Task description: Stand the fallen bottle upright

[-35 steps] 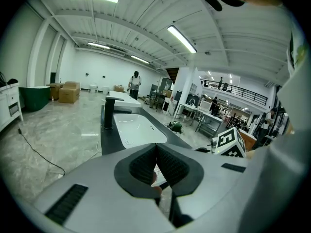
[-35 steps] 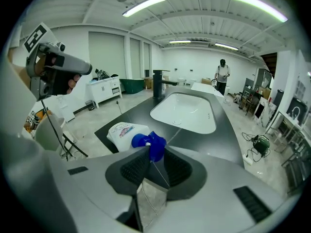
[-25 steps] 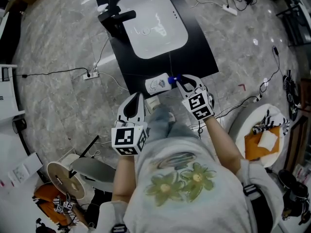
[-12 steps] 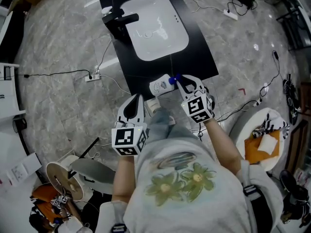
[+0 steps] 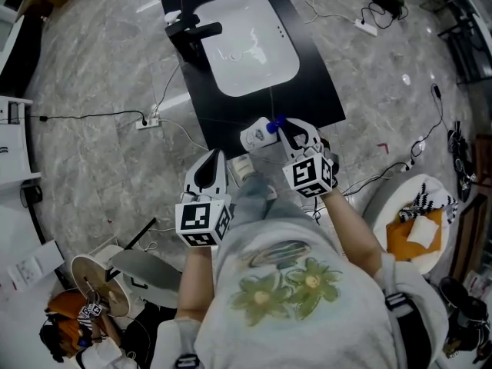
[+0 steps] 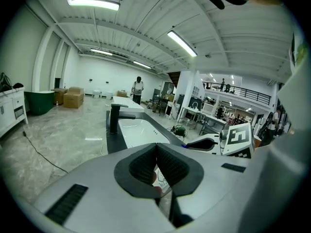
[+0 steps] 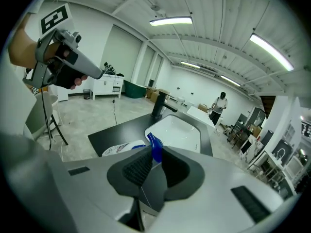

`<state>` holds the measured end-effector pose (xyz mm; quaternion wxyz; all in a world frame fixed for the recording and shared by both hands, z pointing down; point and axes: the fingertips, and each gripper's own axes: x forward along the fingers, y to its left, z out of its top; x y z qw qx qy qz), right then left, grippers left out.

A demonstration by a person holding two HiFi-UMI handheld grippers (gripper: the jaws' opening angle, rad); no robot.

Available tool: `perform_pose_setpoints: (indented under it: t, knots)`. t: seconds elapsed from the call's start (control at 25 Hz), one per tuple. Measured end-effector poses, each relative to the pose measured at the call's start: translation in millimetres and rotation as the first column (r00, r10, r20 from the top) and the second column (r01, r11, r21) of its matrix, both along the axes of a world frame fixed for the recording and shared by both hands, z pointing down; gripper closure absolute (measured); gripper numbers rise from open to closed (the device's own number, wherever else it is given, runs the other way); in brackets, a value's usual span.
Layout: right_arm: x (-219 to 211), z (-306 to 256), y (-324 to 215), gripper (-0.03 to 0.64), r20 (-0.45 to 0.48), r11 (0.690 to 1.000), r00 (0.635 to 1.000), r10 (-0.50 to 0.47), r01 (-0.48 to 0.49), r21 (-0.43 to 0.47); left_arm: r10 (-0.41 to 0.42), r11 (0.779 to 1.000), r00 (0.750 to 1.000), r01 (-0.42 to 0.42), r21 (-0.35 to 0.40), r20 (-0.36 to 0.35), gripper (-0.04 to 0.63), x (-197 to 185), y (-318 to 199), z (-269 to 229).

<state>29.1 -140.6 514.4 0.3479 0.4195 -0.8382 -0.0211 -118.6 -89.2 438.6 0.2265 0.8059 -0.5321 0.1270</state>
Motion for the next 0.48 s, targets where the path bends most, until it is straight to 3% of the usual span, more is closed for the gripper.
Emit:
perform_pose_setpoints:
  t: [0.48]
  knots:
    - [-15, -14, -2, 0.541, -0.094, 0.994, 0.994, -0.057, 0.066, 0.092, -0.017, 1.000, 1.000, 0.017, 0.006, 0.004, 0.577, -8, 6, -3]
